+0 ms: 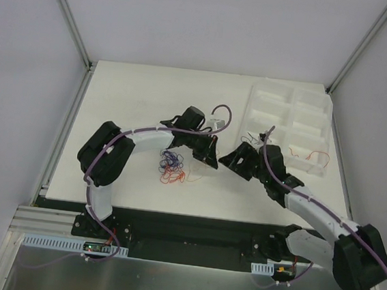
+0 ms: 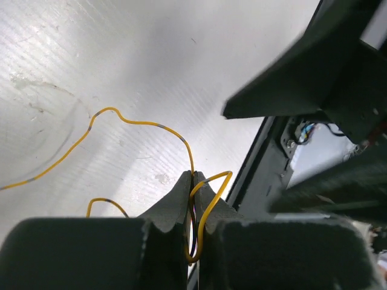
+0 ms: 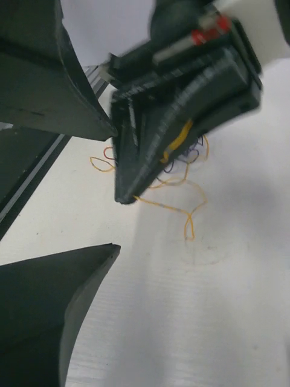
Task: Untangle the cables
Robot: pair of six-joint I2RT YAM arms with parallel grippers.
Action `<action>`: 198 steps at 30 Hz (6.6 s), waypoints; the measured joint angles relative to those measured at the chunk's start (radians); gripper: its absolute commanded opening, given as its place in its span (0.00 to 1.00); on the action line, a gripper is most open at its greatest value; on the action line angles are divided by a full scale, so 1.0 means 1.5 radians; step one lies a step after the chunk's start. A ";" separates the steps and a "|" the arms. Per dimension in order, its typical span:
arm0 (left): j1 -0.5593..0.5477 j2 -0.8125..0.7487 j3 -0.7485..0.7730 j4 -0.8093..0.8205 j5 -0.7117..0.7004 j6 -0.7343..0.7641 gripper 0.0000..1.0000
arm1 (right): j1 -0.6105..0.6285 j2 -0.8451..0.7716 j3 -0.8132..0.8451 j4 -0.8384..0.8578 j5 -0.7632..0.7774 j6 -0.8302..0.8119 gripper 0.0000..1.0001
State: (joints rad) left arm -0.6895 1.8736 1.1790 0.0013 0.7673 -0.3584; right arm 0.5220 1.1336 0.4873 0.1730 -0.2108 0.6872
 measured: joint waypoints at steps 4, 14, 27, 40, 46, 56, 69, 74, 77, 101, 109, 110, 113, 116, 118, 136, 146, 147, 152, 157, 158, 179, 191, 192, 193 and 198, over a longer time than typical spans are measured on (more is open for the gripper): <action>0.022 -0.009 0.001 0.009 0.008 -0.094 0.00 | 0.073 -0.121 0.000 -0.034 0.065 -0.100 0.80; 0.093 -0.139 -0.147 0.214 0.005 -0.392 0.00 | 0.299 -0.030 0.052 -0.031 0.272 -0.145 0.77; 0.107 -0.149 -0.260 0.451 0.012 -0.600 0.00 | 0.341 0.070 0.130 0.049 0.412 -0.190 0.65; 0.116 -0.152 -0.272 0.528 0.032 -0.636 0.00 | 0.338 0.093 0.155 0.064 0.450 -0.270 0.45; 0.121 -0.132 -0.273 0.620 0.063 -0.692 0.00 | 0.335 0.092 0.155 0.095 0.432 -0.338 0.46; 0.125 -0.088 -0.282 0.722 0.075 -0.760 0.00 | 0.331 0.082 0.154 0.111 0.406 -0.406 0.28; 0.129 -0.108 -0.278 0.641 0.076 -0.690 0.44 | 0.331 0.086 0.149 0.107 0.418 -0.417 0.00; 0.134 -0.157 -0.260 0.497 0.078 -0.581 0.63 | 0.318 0.016 0.113 0.112 0.425 -0.412 0.00; 0.134 -0.190 -0.236 0.413 0.069 -0.508 0.65 | 0.297 -0.035 0.090 0.107 0.422 -0.405 0.00; 0.161 -0.254 -0.165 0.197 0.042 -0.288 0.69 | 0.084 -0.070 0.039 -0.002 0.134 -0.218 0.00; 0.145 -0.231 -0.154 0.178 0.062 -0.268 0.72 | 0.082 0.005 0.026 0.096 -0.035 -0.200 0.00; 0.145 -0.231 -0.151 0.167 0.062 -0.261 0.72 | 0.082 0.006 0.028 0.103 -0.049 -0.201 0.00; 0.145 -0.231 -0.132 0.127 0.054 -0.225 0.70 | 0.082 0.006 0.036 0.122 -0.090 -0.206 0.00; 0.142 -0.231 -0.110 0.094 0.049 -0.181 0.67 | 0.082 0.006 0.042 0.132 -0.127 -0.215 0.00; 0.137 -0.228 -0.092 0.077 0.067 -0.152 0.65 | 0.082 0.005 0.042 0.135 -0.146 -0.222 0.00; 0.083 -0.181 -0.047 0.071 0.209 -0.089 0.69 | 0.003 -0.089 0.041 0.099 -0.198 -0.246 0.00; 0.111 -0.383 -0.093 0.038 -0.025 -0.020 0.81 | -0.036 -0.114 0.288 -0.183 -0.106 -0.313 0.00; 0.111 -0.396 -0.094 0.038 -0.036 -0.015 0.81 | -0.053 -0.111 0.334 -0.202 -0.101 -0.318 0.00; 0.111 -0.441 -0.097 0.038 -0.100 0.009 0.81 | -0.153 -0.042 0.562 -0.252 -0.116 -0.327 0.00; 0.111 -0.429 -0.099 0.027 -0.107 0.009 0.81 | -0.252 0.072 0.728 -0.267 -0.171 -0.305 0.01; 0.111 -0.426 -0.099 0.025 -0.107 0.009 0.81 | -0.267 0.095 0.752 -0.265 -0.179 -0.298 0.00; 0.112 -0.421 -0.099 0.015 -0.098 0.007 0.82 | -0.441 0.418 0.957 -0.185 -0.203 -0.193 0.00; 0.112 -0.420 -0.099 0.015 -0.096 0.006 0.81 | -0.440 0.400 0.742 -0.097 -0.220 -0.208 0.00; 0.112 -0.419 -0.099 0.015 -0.096 0.006 0.82 | -0.440 0.396 0.720 -0.096 -0.220 -0.210 0.00; 0.112 -0.418 -0.099 0.015 -0.096 0.005 0.82 | -0.440 0.392 0.699 -0.097 -0.220 -0.213 0.01; 0.112 -0.411 -0.099 0.015 -0.094 0.005 0.82 | -0.440 0.347 0.610 -0.125 -0.211 -0.258 0.01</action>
State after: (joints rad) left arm -0.5213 1.2568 1.0309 0.0235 0.6266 -0.3515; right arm -0.1387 1.6543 1.4029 -0.0143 -0.5278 0.3000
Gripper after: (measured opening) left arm 0.815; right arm 0.009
